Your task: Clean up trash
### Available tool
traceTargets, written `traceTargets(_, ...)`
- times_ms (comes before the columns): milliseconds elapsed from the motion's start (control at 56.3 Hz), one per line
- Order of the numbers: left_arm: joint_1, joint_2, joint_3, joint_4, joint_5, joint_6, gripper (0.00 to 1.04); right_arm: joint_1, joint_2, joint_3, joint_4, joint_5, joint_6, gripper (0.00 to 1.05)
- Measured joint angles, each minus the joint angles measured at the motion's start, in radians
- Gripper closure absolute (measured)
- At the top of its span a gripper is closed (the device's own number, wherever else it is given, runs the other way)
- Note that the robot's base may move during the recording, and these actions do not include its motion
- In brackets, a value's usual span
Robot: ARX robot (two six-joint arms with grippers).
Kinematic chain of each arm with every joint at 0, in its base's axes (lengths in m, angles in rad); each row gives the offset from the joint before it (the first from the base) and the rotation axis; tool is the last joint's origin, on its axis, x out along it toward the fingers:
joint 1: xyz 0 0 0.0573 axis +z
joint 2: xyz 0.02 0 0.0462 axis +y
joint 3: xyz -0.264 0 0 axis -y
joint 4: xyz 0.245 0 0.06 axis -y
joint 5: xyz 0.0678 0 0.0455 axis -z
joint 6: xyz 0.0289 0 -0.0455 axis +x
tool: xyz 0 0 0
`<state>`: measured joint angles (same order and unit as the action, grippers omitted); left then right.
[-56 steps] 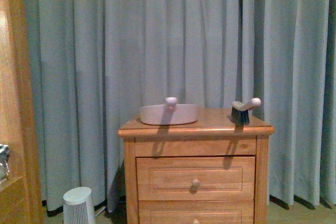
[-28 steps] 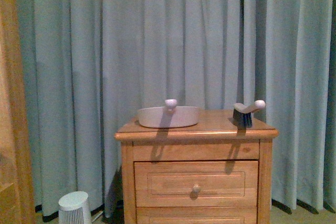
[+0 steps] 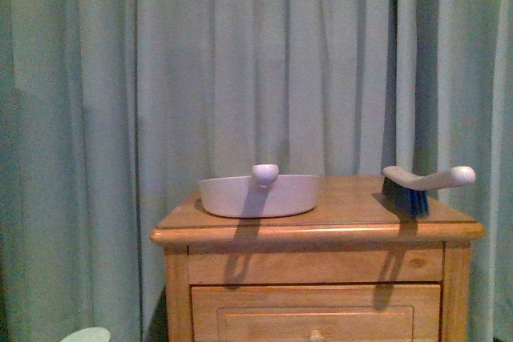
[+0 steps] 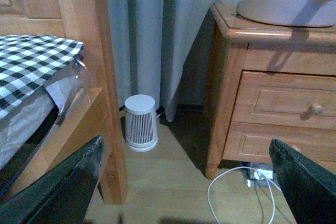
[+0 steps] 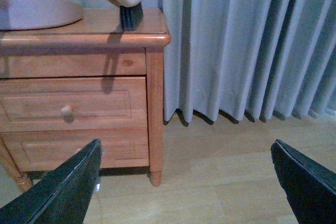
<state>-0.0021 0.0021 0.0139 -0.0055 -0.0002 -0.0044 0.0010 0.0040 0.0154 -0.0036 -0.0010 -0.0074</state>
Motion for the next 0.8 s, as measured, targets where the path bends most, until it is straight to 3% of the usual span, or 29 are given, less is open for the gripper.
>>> traceTargets(799, 0.0, 0.0, 0.0, 0.0, 0.0, 0.0, 0.08, 0.0, 0.0, 0.0, 0.0, 0.0, 0.001, 0.07)
